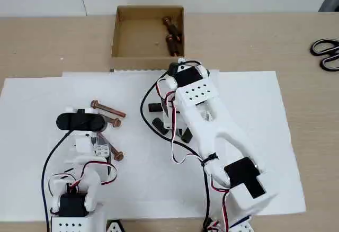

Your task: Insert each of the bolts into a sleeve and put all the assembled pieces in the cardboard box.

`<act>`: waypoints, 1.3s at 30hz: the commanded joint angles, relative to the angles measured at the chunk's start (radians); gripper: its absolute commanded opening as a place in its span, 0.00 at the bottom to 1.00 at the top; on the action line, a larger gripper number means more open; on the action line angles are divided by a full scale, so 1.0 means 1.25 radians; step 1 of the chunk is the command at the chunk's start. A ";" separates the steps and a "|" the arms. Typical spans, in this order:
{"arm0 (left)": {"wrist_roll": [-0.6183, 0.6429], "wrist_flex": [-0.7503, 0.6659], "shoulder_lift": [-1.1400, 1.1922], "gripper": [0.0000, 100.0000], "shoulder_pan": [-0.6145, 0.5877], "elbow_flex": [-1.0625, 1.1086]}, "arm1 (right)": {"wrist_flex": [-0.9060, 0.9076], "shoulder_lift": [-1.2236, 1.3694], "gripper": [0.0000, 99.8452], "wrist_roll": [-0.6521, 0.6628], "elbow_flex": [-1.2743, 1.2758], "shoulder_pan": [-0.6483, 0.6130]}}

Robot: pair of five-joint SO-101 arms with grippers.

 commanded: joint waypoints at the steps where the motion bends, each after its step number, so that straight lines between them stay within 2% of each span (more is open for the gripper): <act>1: 0.005 -0.017 -0.006 0.01 -0.006 -0.006 | 0.002 0.017 0.18 -0.007 -0.028 -0.003; 19: 0.005 -0.017 -0.006 0.01 -0.006 -0.006 | -0.133 0.138 0.18 -0.001 -0.029 0.001; 27: 0.005 -0.017 -0.006 0.01 -0.006 -0.006 | -0.147 0.154 0.18 0.017 -0.031 0.003; 30: 0.005 -0.017 -0.006 0.01 -0.006 -0.006 | -0.147 0.154 0.13 0.020 -0.032 0.020; 33: 0.005 -0.017 -0.006 0.01 -0.006 -0.006 | -0.145 0.154 0.01 0.020 -0.032 0.045; 39: 0.005 -0.017 -0.006 0.01 -0.006 -0.006 | -0.138 0.147 0.00 0.021 -0.033 0.069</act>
